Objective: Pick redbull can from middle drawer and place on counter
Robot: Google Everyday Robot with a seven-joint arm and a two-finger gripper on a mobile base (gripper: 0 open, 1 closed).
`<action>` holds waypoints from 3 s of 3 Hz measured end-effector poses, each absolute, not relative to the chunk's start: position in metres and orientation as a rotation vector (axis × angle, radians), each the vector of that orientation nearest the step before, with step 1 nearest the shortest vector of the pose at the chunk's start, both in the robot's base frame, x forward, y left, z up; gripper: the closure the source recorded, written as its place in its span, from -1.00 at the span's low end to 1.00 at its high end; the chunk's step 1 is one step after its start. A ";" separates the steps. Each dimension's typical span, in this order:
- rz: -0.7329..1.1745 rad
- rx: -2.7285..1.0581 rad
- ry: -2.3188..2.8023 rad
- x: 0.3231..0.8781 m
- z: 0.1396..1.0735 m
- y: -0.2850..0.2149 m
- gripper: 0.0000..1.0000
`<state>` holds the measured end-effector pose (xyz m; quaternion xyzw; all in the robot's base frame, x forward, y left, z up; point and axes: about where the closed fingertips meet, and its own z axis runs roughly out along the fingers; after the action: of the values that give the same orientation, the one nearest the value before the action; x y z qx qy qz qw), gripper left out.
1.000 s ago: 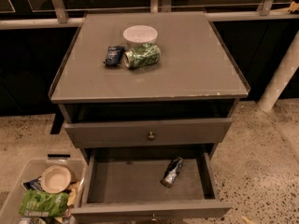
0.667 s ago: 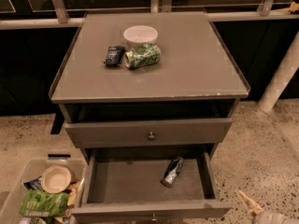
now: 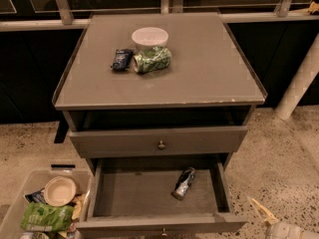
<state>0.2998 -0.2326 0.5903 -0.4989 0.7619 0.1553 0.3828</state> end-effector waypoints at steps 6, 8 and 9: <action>0.181 -1.155 1.453 0.515 0.687 -0.166 -1.00; 0.145 -1.263 1.505 0.518 0.676 -0.157 -1.00; 0.022 -1.474 1.643 0.504 0.645 -0.161 -1.00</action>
Offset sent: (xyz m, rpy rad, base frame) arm 0.1906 0.0514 0.1198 0.4956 -0.4881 0.0056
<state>0.5036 -0.1612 0.6449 -0.5963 0.6646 0.0089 0.4503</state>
